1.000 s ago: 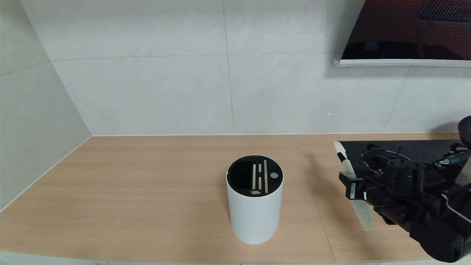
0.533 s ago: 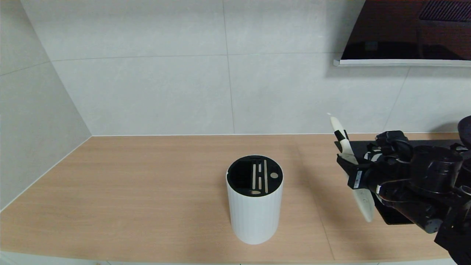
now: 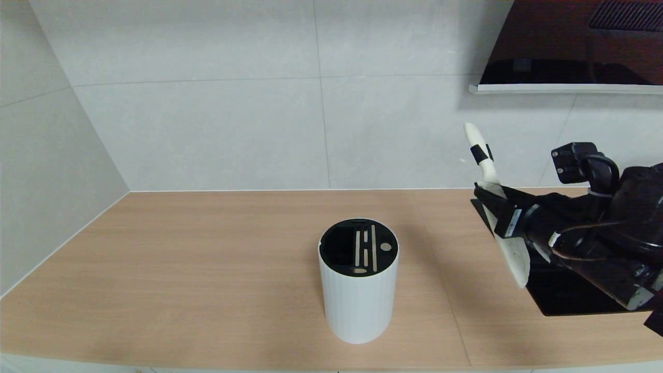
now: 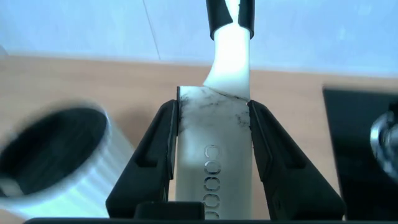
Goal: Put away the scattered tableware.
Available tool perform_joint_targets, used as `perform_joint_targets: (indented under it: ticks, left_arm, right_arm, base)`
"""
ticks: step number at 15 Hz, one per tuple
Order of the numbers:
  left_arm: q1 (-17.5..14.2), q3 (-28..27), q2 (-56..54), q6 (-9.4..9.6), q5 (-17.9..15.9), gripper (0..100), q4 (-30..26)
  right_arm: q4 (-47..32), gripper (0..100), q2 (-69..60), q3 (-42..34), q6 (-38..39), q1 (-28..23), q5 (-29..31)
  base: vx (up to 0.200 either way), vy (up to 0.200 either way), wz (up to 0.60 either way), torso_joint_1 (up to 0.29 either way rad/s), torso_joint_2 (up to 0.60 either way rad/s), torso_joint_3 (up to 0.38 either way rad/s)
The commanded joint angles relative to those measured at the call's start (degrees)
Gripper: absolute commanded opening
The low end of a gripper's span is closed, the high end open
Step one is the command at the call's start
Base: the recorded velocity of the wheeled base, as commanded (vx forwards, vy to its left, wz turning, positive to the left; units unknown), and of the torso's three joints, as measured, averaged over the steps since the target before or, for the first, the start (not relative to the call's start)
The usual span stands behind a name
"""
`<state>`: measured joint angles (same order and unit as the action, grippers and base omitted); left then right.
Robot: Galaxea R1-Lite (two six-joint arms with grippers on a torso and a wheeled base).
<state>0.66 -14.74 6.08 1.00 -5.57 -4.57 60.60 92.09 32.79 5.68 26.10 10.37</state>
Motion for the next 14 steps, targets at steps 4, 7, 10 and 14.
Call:
perform_joint_targets:
  ticks: [4,7,10,14]
  left_arm:
    - [4.18,-25.16,44.63,-1.61,-15.43,100,0.18]
    - [17.18,-25.95,55.79,-20.51,-15.43,100,14.77]
    - [21.84,-24.72,63.17,-36.77,-15.35,100,28.74]
    - [24.30,-24.29,69.94,-43.63,-15.43,100,36.83]
  right_arm:
    - [-5.32,0,3.54,12.65,-0.06,6.07,0.17]
    - [-4.96,0,3.45,10.10,-1.46,9.85,1.84]
    - [-5.23,0,2.13,8.08,-3.04,16.00,2.55]
    - [-5.23,0,1.87,8.34,-3.04,25.49,7.56]
  base:
    - [0.000,0.000,0.00,0.000,0.00,0.000]
    - [0.000,0.000,0.00,0.000,0.00,0.000]
    - [0.000,0.000,0.00,0.000,0.00,0.000]
    - [0.000,0.000,0.00,0.000,0.00,0.000]
